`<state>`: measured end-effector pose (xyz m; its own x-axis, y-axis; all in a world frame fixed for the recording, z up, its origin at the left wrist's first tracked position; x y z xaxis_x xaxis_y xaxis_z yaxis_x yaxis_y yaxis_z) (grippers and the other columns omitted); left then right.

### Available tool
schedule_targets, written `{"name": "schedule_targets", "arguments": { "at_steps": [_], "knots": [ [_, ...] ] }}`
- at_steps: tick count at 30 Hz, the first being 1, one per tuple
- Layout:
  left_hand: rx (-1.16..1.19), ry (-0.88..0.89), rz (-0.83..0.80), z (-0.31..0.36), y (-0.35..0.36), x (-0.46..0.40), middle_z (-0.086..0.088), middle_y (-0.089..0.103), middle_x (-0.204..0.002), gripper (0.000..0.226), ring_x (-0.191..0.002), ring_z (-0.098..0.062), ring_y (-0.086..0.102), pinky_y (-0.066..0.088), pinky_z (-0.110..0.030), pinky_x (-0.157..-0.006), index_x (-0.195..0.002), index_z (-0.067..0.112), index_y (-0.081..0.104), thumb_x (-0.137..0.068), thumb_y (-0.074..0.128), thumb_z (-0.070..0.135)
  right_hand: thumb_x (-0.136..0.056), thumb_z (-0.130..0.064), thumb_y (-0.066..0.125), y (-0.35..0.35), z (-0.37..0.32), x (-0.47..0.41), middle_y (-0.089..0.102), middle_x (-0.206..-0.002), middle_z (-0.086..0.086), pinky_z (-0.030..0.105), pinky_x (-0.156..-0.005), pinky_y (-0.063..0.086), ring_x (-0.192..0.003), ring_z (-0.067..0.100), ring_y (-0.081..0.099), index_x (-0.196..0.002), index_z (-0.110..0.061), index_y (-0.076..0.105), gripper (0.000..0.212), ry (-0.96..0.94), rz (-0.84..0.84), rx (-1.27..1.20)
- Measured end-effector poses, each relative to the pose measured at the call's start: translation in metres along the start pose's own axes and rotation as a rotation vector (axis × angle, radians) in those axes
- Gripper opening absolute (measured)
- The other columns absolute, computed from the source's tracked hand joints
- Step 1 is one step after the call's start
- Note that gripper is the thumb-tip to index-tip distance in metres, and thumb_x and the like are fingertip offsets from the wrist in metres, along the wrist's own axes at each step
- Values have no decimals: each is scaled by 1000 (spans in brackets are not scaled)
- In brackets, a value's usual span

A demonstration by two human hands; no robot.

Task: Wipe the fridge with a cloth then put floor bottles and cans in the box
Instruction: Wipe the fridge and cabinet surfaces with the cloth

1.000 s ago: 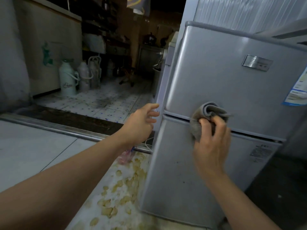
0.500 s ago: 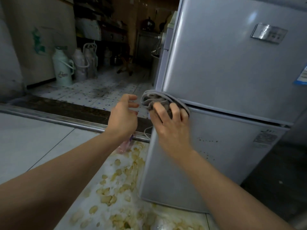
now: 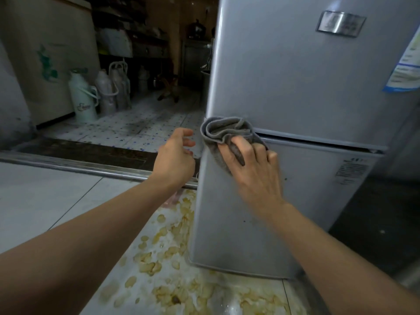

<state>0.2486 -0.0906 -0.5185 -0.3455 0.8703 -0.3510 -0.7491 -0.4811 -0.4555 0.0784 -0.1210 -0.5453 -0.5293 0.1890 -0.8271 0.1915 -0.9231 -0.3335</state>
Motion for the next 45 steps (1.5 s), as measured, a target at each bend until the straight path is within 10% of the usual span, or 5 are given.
{"name": "schedule_targets", "arguments": {
  "at_steps": [7, 24, 31, 40, 45],
  "knots": [
    [-126, 3, 59, 15, 27, 4, 0, 62, -113, 45, -99, -26, 61, 52, -45, -84, -123, 22, 45, -83, 65, 25, -93, -9, 39, -1, 29, 31, 36, -126, 10, 38, -67, 31, -88, 28, 46, -135, -19, 48, 44, 13, 0, 43],
    [-96, -26, 195, 11, 45, 10, -3, 61, -114, 47, -98, -21, 58, 47, -37, -84, -124, 18, 45, -84, 65, 33, -79, 6, 50, -18, 128, 115, 39, -125, 33, 48, -88, 40, -102, 46, 44, -113, 5, 42, 35, 832, -108, -67],
    [-101, -4, 181, 2, 47, 10, 1, 60, -110, 46, -91, -18, 56, 46, -36, -79, -123, 20, 45, -85, 63, 37, -74, 8, 66, -20, 80, 168, 45, -116, 37, 48, -71, 52, -91, 51, 52, -107, -7, 31, 51, 764, -456, -135],
    [-238, -20, 113, -28, 60, 28, -5, 63, -106, 37, -95, -26, 61, 53, -44, -81, -115, 17, 48, -85, 64, 32, -80, -3, 58, -12, 86, 101, 43, -114, 24, 45, -69, 49, -88, 40, 50, -109, -10, 36, 37, 793, -138, -17],
    [-213, -23, 100, -33, 61, 27, -4, 62, -104, 36, -94, -26, 61, 53, -45, -81, -113, 19, 48, -85, 63, 34, -78, -3, 63, 1, 12, 150, 39, -103, 17, 44, -65, 51, -78, 38, 57, -103, -14, 42, 35, 384, -248, -130]
  ]
}}
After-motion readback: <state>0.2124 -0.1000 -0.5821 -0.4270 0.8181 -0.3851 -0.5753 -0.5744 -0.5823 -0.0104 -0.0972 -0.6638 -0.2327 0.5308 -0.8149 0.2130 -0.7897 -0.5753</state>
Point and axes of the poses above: each hand's wrist, its own x-axis away from the middle knuckle, its own y-axis out of the palm, z = x × y, the point moved 1 cm from there along -x, towards the middle knuckle
